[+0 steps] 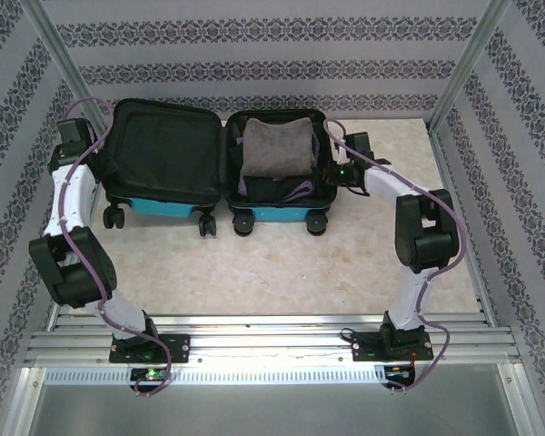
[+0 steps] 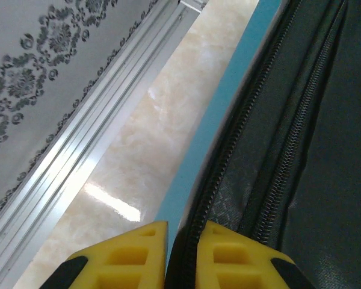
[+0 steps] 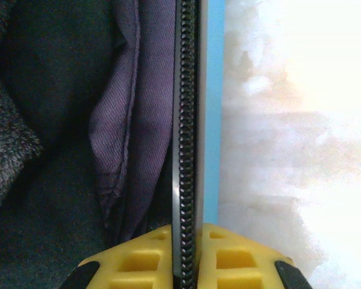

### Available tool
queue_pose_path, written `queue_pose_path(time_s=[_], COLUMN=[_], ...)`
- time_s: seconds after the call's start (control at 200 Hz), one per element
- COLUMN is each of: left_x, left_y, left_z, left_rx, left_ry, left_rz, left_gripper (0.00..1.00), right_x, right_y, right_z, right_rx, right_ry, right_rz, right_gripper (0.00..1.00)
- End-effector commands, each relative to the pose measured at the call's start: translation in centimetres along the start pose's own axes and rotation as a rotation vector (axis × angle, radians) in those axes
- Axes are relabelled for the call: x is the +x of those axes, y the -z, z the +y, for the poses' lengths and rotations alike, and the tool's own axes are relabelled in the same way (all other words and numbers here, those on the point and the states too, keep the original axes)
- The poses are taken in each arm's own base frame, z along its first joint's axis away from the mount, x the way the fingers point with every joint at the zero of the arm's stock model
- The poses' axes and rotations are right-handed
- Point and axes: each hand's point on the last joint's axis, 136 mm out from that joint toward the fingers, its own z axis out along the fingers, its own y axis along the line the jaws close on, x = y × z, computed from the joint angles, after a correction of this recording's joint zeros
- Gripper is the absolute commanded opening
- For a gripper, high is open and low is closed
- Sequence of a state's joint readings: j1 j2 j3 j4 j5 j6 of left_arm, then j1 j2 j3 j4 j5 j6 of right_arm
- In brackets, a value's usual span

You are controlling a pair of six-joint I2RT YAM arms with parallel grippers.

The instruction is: Pack the luggage

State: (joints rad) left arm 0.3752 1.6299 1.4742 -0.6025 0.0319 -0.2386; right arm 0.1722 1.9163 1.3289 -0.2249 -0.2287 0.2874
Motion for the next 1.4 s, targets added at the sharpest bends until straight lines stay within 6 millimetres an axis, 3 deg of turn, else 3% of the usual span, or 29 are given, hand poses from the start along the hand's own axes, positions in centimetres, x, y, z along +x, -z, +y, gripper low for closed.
queue_pose_path(time_s=[0.0,0.145,0.35,0.605,0.804,0.924,1.089,1.394], left_x=[-2.6,-3.0,-2.1,-1.7,-1.3,-0.6,1.8,9.7], left_y=[4.3,6.8,8.6,13.3,17.0,18.8,20.9,23.5], left_z=[0.3,-0.7,-4.0,-9.3,-14.6,-18.3,-24.9,-39.3], left_rx=[0.001,0.016,0.056,0.121,0.205,0.25,0.345,0.606], left_ry=[0.071,0.047,-0.036,-0.136,-0.229,-0.299,-0.4,-0.511], left_rz=[-0.132,-0.186,-0.2,-0.288,-0.351,-0.379,-0.389,-0.325], left_gripper=[0.0,0.0,0.0,0.0,0.0,0.0,0.0,0.0], right_x=[1.6,2.6,3.0,3.3,3.3,3.3,3.3,3.5], right_y=[1.7,2.1,2.2,2.2,2.1,2.0,2.0,2.2], right_z=[6.1,7.3,8.4,8.9,8.9,8.9,9.0,8.0], right_rx=[-0.212,-0.238,-0.277,-0.289,-0.291,-0.294,-0.3,-0.306], right_ry=[0.092,0.115,0.109,0.106,0.099,0.091,0.084,0.036], right_rz=[0.031,0.04,0.038,0.038,0.034,0.033,0.028,0.018], right_gripper=[0.0,0.0,0.0,0.0,0.0,0.0,0.0,0.0])
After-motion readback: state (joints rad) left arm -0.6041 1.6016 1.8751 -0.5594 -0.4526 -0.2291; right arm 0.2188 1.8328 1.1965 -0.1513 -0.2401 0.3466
